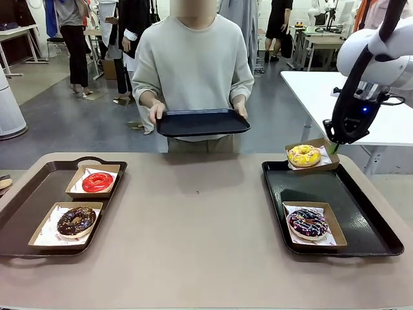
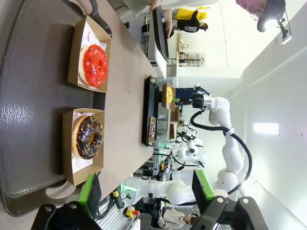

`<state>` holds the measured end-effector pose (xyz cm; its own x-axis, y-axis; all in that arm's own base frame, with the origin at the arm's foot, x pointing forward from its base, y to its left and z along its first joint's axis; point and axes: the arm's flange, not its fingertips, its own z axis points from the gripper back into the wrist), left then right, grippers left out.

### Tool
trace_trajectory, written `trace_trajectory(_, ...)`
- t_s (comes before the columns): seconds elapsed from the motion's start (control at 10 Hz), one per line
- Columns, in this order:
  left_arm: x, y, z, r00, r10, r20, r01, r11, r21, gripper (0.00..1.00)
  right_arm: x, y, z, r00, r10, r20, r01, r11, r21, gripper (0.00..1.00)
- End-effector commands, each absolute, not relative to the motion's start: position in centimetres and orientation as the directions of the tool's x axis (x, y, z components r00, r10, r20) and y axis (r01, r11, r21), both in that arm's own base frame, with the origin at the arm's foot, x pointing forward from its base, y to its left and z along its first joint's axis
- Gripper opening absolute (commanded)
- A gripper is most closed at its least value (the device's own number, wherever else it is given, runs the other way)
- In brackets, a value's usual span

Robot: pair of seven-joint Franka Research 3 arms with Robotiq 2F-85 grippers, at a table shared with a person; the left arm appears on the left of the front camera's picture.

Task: Individually package the donuts and arrange them on the tray.
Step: Place the picked Paper togo box on the Handle tray.

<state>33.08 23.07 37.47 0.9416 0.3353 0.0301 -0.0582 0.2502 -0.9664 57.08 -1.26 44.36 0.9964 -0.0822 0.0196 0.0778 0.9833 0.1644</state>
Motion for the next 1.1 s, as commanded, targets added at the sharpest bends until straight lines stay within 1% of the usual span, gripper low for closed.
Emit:
trace_trajectory(0.0, 32.7, 23.0, 37.7, 0.941, 0.336, 0.036, -0.05, 0.243, -0.969, 1.0, 56.5, -0.7, 44.2, 0.996, -0.074, 0.042, 0.063, 0.975, 0.214, 0.01)
trace_trajectory(0.1, 32.7, 23.0, 37.7, 0.941, 0.336, 0.036, -0.05, 0.243, -0.969, 1.0, 57.1, -1.3, 44.4, 0.996, -0.082, 0.02, 0.078, 0.983, 0.164, 0.01)
trace_trajectory(0.8, 32.7, 23.0, 37.7, 0.941, 0.336, 0.036, -0.05, 0.243, -0.969, 1.0, 57.1, -1.3, 44.4, 0.996, -0.082, 0.02, 0.078, 0.983, 0.164, 0.01)
trace_trajectory(1.0, 32.7, 23.0, 37.7, 0.941, 0.336, 0.036, -0.05, 0.243, -0.969, 1.0, 57.1, -1.5, 43.2, 0.995, -0.096, 0.037, 0.087, 0.978, 0.189, 0.01)
